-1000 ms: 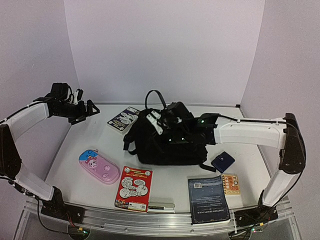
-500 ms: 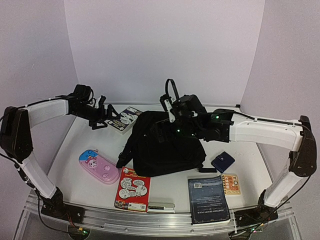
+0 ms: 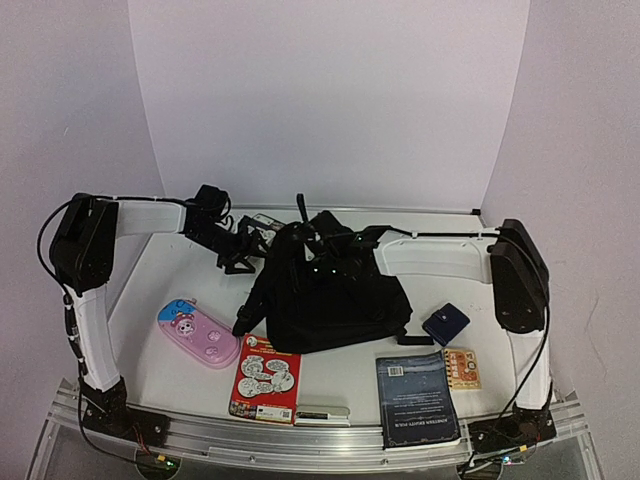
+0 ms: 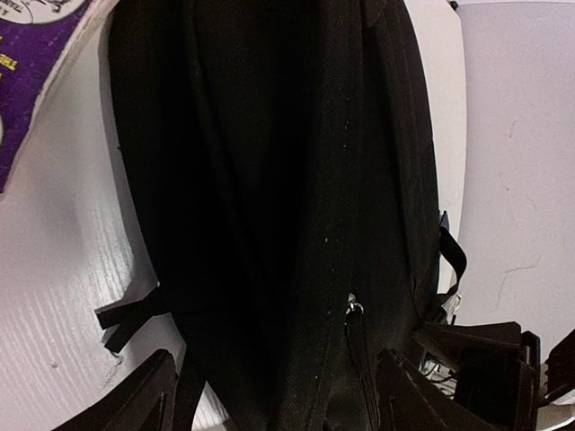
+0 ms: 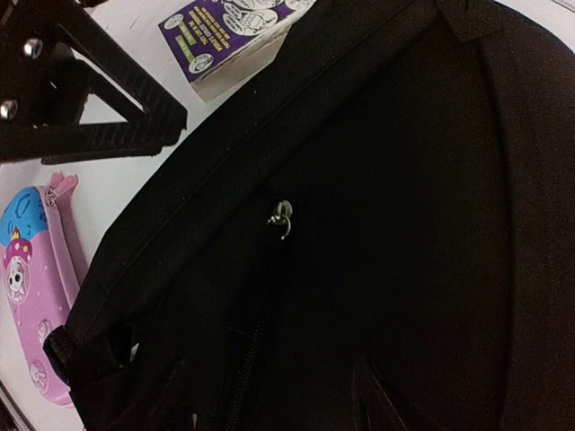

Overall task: Pack the student bag
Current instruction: Unzip the student bag at the center of the board.

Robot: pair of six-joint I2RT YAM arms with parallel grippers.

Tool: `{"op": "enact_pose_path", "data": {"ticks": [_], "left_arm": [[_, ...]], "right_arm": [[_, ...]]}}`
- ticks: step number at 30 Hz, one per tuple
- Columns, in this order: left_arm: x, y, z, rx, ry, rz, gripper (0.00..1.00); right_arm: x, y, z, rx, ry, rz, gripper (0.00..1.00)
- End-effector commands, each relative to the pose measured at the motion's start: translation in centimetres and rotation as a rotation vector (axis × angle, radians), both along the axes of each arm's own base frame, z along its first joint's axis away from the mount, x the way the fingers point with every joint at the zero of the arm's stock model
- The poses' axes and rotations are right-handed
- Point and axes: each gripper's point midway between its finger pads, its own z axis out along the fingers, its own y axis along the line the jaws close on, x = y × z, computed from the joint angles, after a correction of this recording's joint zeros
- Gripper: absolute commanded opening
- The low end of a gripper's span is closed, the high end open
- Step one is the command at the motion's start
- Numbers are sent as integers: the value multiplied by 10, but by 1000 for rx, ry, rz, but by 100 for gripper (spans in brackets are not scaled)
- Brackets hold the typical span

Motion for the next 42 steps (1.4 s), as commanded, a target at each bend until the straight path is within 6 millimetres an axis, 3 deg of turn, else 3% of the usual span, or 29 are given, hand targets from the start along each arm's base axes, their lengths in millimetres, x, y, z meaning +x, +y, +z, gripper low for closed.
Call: {"op": "enact_pose_path", "data": {"ticks": [1,7,11,13,16,23,35,42], "left_arm": [[-1,-24,12,-132,2,-78,68],[-15,-40,-3,-179,68,-140,47],[-19,-44,-8,-181,87,-150,26],[-20,-45,-8,-180,87,-151,13],[-21,-45,-10,-174,88,-150,1],[-23,-45,-11,-160,80,-150,0],[-22,-42,-13,-130,71,-142,0],[-22,-39,-11,-114,53,-127,0]], "right_arm": [[8,15,11,18,-21,-17,54],[15,19,-19,-67,-13,-33,48],[19,19,-36,-106,-13,-63,42],[21,17,-42,-116,-13,-85,38],[23,15,-50,-127,-9,-104,28],[21,17,-53,-118,5,-96,0],[11,24,-34,-83,2,-51,0],[-24,17,-22,-57,54,-13,0]]}}
